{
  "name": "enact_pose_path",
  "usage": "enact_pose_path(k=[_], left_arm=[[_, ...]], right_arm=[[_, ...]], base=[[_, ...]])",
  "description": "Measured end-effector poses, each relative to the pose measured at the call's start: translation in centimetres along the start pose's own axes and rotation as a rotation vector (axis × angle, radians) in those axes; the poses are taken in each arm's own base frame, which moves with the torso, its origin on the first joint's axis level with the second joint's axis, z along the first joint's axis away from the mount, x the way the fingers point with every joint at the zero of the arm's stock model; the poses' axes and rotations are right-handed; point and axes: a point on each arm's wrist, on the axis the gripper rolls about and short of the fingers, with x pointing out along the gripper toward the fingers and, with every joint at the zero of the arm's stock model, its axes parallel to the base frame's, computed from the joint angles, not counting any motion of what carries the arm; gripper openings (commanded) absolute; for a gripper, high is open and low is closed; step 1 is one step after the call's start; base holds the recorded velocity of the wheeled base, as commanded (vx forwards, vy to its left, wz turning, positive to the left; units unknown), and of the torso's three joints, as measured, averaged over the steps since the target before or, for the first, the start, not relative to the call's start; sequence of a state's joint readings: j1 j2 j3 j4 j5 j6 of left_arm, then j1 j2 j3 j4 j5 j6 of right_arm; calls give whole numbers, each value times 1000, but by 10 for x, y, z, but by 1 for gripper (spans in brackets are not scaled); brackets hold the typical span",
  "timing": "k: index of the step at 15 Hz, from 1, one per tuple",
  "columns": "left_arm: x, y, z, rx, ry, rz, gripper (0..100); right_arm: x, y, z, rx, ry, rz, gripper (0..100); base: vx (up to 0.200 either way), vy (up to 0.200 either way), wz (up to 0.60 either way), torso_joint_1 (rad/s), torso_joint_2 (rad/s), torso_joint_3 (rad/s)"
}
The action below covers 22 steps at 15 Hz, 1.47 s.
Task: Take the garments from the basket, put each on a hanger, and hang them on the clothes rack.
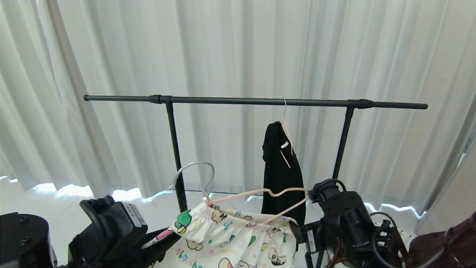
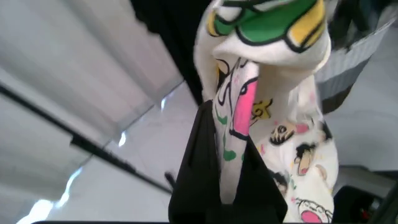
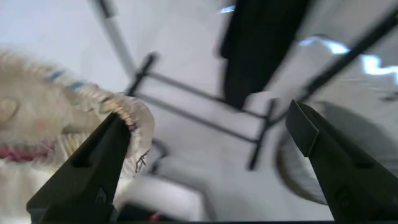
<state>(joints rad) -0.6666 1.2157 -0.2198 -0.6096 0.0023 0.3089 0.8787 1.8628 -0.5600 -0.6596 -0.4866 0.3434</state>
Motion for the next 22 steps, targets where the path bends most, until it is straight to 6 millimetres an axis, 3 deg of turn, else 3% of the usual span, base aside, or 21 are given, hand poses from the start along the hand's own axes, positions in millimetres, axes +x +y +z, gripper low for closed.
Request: enact_pose_path(k=[4,9,15,22], left_arm=[[-7,-6,-24,-5,76,-12,0],[-1,-10,-41,-4,191,-6,0],[25,-6,-13,-1,86,3,0],[42,-46,-2,98,-8,-186,0]], right_arm=[[15,-34,23,-35,-104,-90,100],[-8,-33,38,-165,-157,91,100],[-62,-44,36,-502,-91,359,100],[-99,-38,62,-749,-140,620,100]], base=[[0,0,0,0,0,0],[0,0,0,0,0,0],[0,0,0,0,0,0],[0,0,0,0,0,0]])
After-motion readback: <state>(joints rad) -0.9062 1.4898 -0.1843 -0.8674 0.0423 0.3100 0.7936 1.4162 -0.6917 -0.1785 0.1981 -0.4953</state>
